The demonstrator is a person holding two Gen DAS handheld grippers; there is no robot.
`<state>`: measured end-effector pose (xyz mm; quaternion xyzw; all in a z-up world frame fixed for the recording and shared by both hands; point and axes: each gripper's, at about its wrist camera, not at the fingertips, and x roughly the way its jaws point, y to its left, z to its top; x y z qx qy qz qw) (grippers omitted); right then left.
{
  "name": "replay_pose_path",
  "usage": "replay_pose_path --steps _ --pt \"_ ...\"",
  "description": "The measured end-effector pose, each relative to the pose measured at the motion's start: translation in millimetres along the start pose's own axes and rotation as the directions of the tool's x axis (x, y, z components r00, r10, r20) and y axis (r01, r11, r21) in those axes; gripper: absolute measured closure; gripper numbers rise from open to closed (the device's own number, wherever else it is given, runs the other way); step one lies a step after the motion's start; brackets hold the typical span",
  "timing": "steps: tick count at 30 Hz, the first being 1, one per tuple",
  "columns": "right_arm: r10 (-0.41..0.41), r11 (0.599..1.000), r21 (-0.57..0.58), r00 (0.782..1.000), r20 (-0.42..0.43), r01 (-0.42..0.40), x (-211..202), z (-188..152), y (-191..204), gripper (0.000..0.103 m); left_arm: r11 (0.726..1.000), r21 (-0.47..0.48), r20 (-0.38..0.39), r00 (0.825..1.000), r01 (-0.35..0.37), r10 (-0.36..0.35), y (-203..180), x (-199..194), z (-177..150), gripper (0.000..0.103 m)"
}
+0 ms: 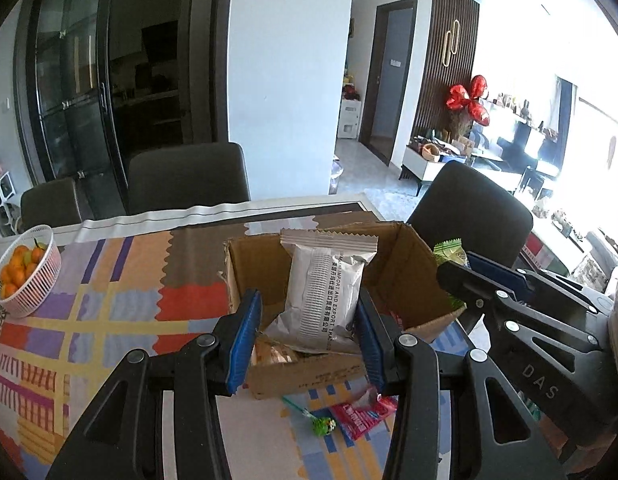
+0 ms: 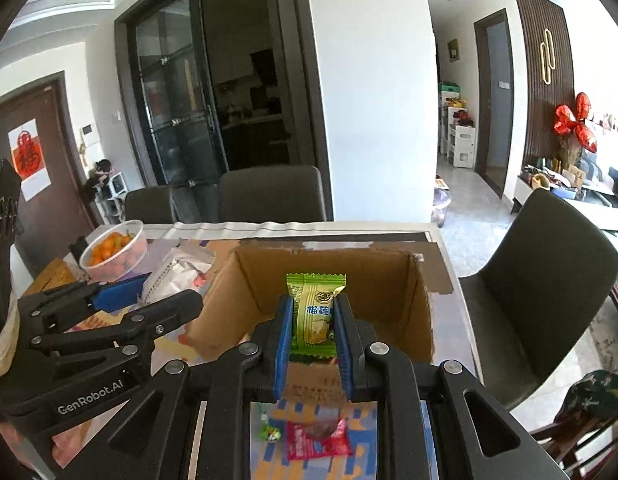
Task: Organize snacks
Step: 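Carry both snacks over the box and open both tools to drop them, then move both open tools back toward the striped bar and lollipop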
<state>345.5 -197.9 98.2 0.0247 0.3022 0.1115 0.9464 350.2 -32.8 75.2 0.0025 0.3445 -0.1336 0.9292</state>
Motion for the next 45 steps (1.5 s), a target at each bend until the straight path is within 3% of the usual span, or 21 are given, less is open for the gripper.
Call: replay_pose_path --steps 12,13,14,16,23,26,36,45 --pt "-0.009 0.999 0.038 0.997 -0.076 0.012 46 9 -17 0.081 1.000 0.003 -0.062 0.998 -0.008 0.008 2 35 13 0.054" --pt "-0.020 0.999 0.043 0.997 -0.073 0.024 48 10 -19 0.079 1.000 0.000 -0.061 0.998 -0.021 0.021 2 36 13 0.048" --pt "-0.045 0.998 0.049 0.996 -0.071 0.049 50 9 -18 0.068 0.999 0.001 -0.055 0.998 -0.035 0.035 3 34 11 0.046" --pt "-0.094 0.992 0.075 0.993 -0.073 0.100 49 6 -22 0.058 0.999 0.007 -0.042 0.998 -0.051 0.051 5 30 7 0.040" --pt "-0.132 0.985 0.099 0.986 -0.101 0.142 30 -17 -23 0.057 0.997 0.035 -0.027 0.997 -0.065 0.066 1 7 -20 0.039" --pt "-0.125 0.985 0.109 0.988 -0.095 0.135 15 -29 -20 0.050 0.998 0.040 -0.023 0.999 -0.046 0.047 -1 -5 -33 0.039" --pt "-0.173 0.971 0.147 0.980 -0.099 0.186 -29 -68 -12 0.044 0.996 0.075 -0.020 0.998 -0.051 0.053 -13 -42 -84 0.036" --pt "-0.154 0.974 0.133 0.966 -0.206 0.183 -39 -118 -6 0.044 0.996 0.077 -0.072 0.997 -0.035 0.040 -21 -51 -133 0.036"
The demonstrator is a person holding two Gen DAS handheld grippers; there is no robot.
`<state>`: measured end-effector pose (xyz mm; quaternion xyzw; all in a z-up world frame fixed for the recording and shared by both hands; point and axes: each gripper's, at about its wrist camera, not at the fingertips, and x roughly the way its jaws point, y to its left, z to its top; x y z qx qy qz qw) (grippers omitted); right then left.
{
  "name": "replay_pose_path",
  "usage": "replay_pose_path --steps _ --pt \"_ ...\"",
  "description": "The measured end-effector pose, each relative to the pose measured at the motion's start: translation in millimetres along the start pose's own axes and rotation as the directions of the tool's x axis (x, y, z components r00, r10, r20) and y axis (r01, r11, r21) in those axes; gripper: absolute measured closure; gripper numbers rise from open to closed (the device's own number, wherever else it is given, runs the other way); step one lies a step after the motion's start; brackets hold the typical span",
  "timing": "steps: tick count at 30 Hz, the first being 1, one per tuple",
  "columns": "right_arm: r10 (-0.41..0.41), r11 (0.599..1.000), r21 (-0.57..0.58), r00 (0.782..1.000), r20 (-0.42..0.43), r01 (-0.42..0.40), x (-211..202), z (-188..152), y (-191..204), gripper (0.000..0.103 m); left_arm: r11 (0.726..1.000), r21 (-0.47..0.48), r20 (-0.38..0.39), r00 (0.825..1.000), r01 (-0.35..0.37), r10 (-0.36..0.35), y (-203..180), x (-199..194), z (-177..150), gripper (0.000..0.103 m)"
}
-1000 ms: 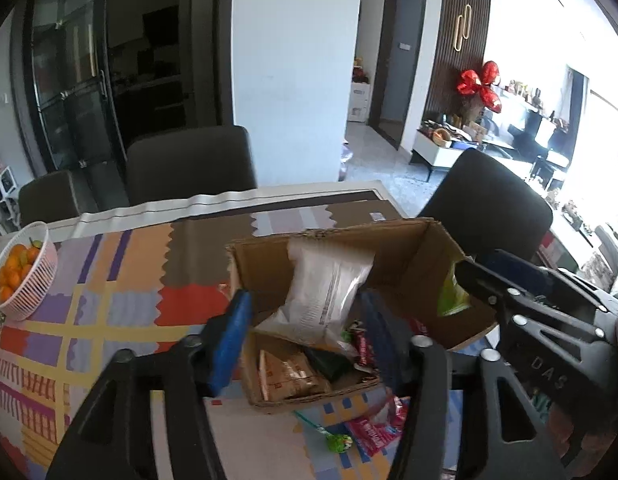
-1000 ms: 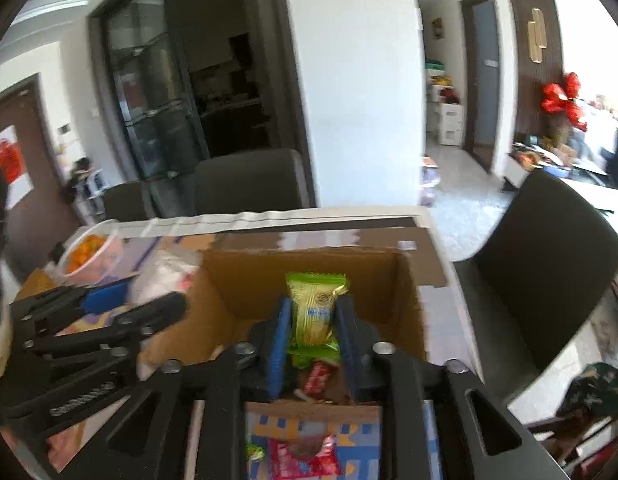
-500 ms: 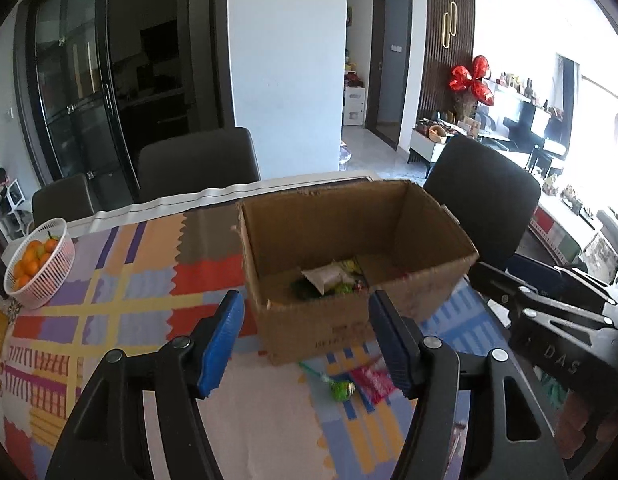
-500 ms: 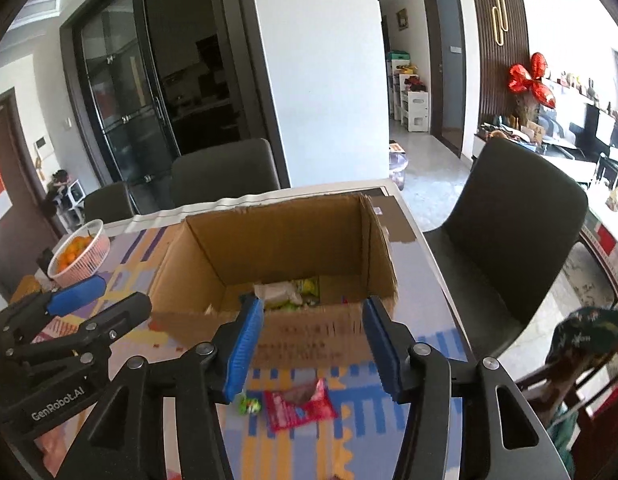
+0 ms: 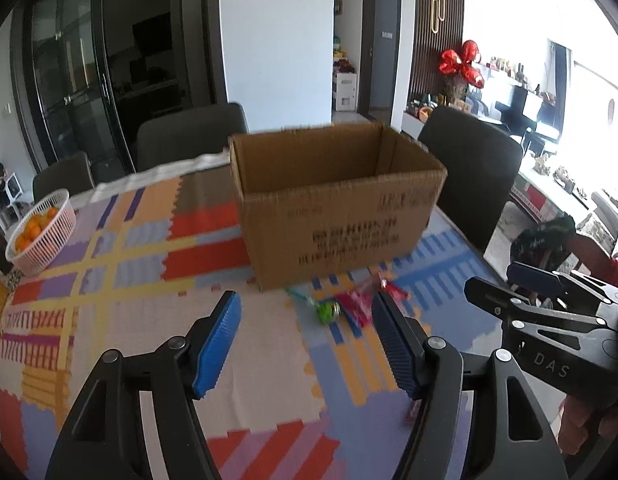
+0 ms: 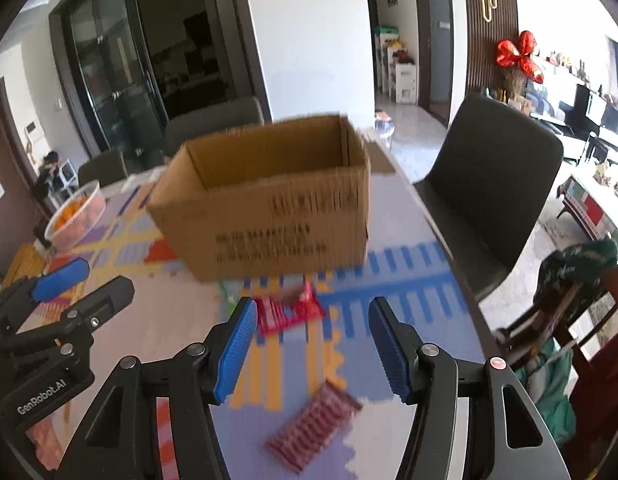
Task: Organize snacks
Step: 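Move both open tools back toward the striped bar and lollipop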
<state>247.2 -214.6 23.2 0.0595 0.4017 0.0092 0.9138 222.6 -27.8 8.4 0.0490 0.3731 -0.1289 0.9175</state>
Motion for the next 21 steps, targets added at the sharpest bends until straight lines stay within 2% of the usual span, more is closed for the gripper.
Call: replay_pose_path --steps 4,6,10,13,16,21 --pt "-0.016 1.000 0.001 0.999 -0.048 0.017 5 -21 -3 0.044 1.000 -0.011 -0.044 0.999 0.012 -0.013 -2 7 -23 0.036" --pt "-0.021 1.000 0.006 0.997 -0.076 0.022 10 -32 -4 0.044 1.000 -0.010 -0.061 0.998 -0.005 0.004 -1 13 -34 0.036" --pt "-0.017 0.999 0.029 0.988 -0.152 0.022 26 -56 -7 0.044 1.000 0.013 -0.103 0.994 -0.027 0.028 -3 26 -53 0.036" --pt "-0.015 0.999 0.036 0.980 -0.198 0.023 36 -70 -7 0.044 1.000 0.012 -0.127 0.992 -0.015 0.016 -3 34 -63 0.036" --pt "0.001 0.997 0.081 0.970 -0.242 0.019 47 -85 -11 0.044 1.000 0.002 -0.143 0.990 -0.012 0.012 -2 40 -71 0.036" --pt "0.020 0.983 0.182 0.963 -0.267 0.030 57 -104 -18 0.044 1.000 -0.005 -0.168 0.986 -0.002 0.001 -1 48 -80 0.036"
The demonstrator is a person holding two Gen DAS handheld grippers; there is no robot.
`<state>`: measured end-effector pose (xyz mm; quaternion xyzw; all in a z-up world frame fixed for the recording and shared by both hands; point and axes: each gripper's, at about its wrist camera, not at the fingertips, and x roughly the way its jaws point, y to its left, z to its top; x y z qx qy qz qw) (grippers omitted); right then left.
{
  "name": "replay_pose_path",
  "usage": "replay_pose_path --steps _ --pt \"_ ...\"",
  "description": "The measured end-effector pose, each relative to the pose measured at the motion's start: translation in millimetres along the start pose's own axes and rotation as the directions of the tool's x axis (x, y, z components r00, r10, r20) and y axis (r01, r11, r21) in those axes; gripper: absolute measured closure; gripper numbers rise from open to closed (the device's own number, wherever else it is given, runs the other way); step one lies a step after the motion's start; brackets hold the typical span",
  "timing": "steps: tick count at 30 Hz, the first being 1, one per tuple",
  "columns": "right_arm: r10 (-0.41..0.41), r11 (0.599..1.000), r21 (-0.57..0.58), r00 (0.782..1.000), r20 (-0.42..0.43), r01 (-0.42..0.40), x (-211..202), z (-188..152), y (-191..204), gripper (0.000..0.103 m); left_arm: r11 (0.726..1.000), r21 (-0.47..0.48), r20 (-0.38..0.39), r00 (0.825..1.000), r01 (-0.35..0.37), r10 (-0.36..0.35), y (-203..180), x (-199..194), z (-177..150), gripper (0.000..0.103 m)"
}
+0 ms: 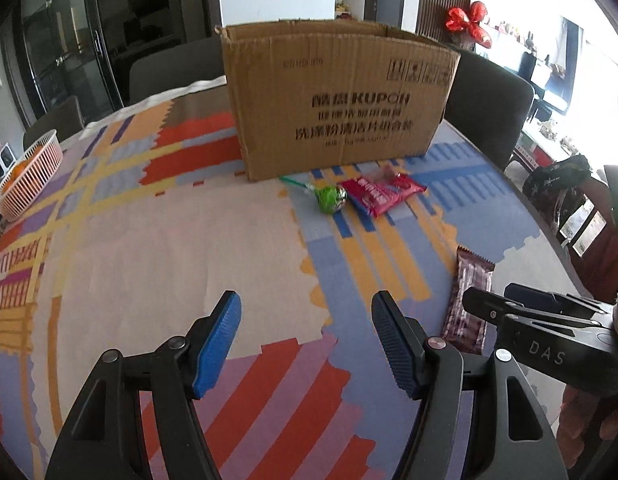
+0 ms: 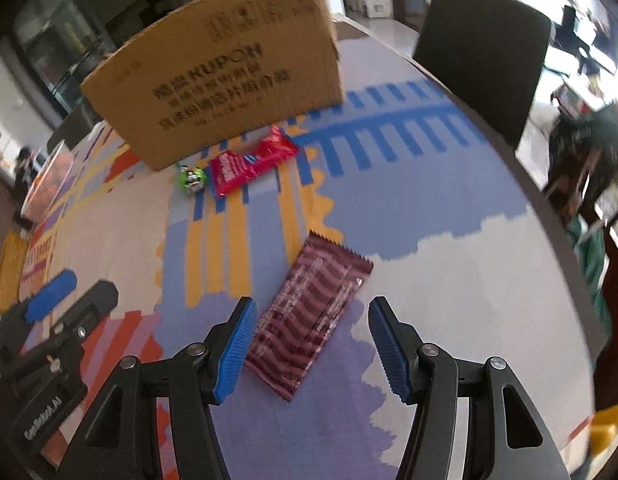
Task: Organize snacks
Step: 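Move both open tools back toward the striped bar and lollipop, then grasp the striped maroon bar with the right tool while the left tool grasps the green lollipop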
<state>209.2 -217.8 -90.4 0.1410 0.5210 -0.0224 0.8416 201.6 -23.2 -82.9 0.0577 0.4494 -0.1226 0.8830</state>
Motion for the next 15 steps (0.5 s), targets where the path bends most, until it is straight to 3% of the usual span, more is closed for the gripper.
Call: replay_pose_path --steps 8,15 --pt "-0.035 0.995 0.090 0.999 0.018 0.033 9 -4 0 0.044 1.000 -0.020 -0.021 1.000 -0.010 0.010 6 15 -4 0.036" --pt "-0.088 0.993 0.076 0.995 0.043 0.084 13 -4 12 0.044 0.999 -0.040 -0.041 0.999 -0.017 0.015 6 27 -3 0.036"
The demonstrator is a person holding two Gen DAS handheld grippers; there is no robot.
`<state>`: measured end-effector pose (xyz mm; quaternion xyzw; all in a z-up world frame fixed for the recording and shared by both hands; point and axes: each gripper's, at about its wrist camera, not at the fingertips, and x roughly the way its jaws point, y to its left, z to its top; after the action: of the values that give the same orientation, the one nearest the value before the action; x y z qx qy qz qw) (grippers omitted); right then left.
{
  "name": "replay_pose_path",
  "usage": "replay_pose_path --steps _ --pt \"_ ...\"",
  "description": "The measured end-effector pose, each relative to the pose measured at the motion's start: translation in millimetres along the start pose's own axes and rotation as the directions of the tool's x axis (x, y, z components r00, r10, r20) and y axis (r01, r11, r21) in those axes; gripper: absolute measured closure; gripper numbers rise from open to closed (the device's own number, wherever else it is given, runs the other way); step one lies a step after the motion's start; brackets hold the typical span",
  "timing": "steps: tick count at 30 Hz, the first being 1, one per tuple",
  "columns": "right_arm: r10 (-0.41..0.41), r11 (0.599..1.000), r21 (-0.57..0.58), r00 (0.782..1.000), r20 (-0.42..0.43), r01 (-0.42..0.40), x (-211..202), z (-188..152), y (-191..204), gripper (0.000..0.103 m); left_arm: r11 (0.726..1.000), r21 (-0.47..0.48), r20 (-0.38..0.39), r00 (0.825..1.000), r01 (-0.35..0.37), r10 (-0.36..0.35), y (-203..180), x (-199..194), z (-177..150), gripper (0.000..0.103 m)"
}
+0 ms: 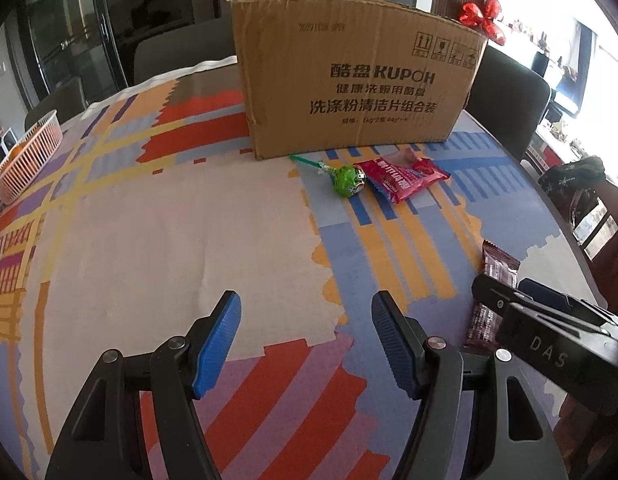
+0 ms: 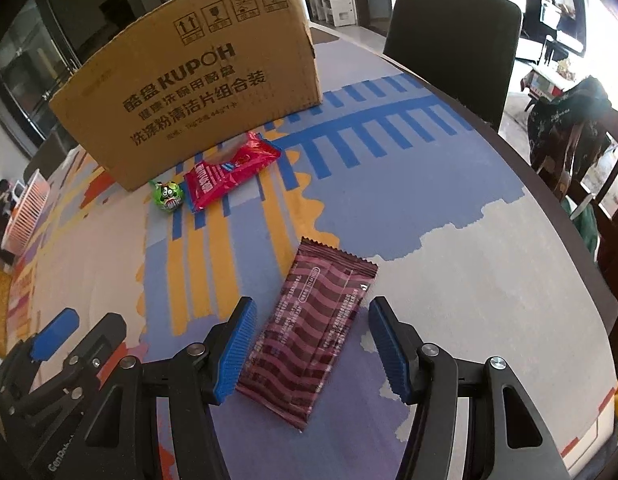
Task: Organize snacks
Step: 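Grasp the striped maroon bar with the right tool while the left tool grasps the green lollipop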
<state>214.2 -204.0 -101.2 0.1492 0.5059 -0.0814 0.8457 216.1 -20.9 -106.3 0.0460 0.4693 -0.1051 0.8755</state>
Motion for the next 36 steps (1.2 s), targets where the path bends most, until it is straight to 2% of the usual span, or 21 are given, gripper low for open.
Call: replay_pose_path --steps 7,12,13,14,17,22,28,36 --pt "-0.107 0.987 -0.112 0.993 0.050 0.112 7 -9 20 0.044 0.999 -0.028 -0.005 1.000 -0.016 0.016 9 2 -1 0.036" --pt "-0.102 0.978 -0.172 0.991 0.084 0.116 9 -11 28 0.045 0.999 -0.032 -0.008 1.000 -0.023 0.023 11 3 0 0.036" --pt "-0.092 0.978 -0.179 0.992 0.085 0.106 9 -11 28 0.050 0.999 -0.033 -0.009 1.000 -0.022 0.022 11 3 0 0.036" --pt "-0.083 0.977 -0.188 0.993 0.087 0.098 9 -11 28 0.060 0.999 -0.032 -0.010 1.000 -0.020 0.020 10 3 0 0.036" --pt "-0.066 0.972 -0.221 0.994 0.088 0.084 8 -13 31 0.061 0.999 -0.030 -0.014 1.000 -0.015 0.015 8 4 0 0.036" --pt "0.034 0.980 -0.196 0.997 0.071 -0.019 8 -13 19 0.063 1.000 -0.030 -0.015 1.000 0.002 -0.002 2 6 3 0.036" --pt "0.067 0.977 -0.207 0.992 0.108 -0.044 5 -6 13 0.063 1.000 0.000 -0.002 1.000 0.014 -0.014 -9 9 13 0.036" --pt "0.101 0.973 -0.219 0.987 0.126 -0.072 3 16 13 0.063 0.997 0.014 0.039 0.997 0.071 -0.072 -10 13 41 0.036"
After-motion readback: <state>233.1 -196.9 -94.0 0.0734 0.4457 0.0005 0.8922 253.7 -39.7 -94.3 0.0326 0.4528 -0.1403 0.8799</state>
